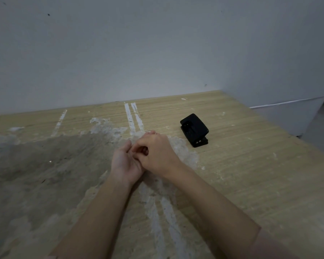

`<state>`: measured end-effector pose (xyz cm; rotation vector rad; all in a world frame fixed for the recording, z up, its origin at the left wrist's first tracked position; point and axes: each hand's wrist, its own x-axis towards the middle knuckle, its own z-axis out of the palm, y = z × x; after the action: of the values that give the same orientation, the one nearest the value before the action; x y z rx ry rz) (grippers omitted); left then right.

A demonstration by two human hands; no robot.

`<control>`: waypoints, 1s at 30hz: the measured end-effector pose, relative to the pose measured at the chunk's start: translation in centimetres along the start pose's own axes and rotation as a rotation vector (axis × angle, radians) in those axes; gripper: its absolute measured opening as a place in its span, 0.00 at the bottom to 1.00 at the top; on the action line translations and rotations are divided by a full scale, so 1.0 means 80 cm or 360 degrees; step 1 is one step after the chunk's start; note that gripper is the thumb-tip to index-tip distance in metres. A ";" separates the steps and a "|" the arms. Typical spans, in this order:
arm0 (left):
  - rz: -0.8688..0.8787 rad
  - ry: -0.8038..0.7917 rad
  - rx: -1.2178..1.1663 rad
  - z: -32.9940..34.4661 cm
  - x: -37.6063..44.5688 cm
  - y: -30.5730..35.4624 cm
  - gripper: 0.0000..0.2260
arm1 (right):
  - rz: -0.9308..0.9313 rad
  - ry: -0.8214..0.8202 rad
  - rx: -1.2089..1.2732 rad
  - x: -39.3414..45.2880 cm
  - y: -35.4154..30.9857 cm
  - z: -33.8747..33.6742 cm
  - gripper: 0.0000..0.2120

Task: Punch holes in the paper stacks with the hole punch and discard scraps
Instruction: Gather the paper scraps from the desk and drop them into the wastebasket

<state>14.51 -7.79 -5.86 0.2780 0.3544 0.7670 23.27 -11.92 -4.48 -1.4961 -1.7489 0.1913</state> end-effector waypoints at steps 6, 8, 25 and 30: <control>0.0071 0.0088 -0.0085 0.010 0.000 0.001 0.22 | 0.0043 0.0040 0.0214 -0.002 0.001 -0.028 0.11; 0.0163 0.0180 -0.0082 0.009 0.001 0.005 0.22 | 0.0189 0.0212 0.0361 -0.004 0.010 -0.041 0.10; 0.0267 0.0282 -0.0097 0.000 -0.013 0.028 0.21 | 0.0265 -0.0585 -0.0514 -0.037 0.048 -0.033 0.16; 0.0240 0.0280 -0.0048 -0.001 -0.016 0.023 0.21 | 0.0374 0.0781 -0.0398 -0.037 0.062 -0.050 0.17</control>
<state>12.48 -7.44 -4.97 0.2106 0.4915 0.9477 29.58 -14.62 -6.11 -1.7489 -1.2362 -0.2679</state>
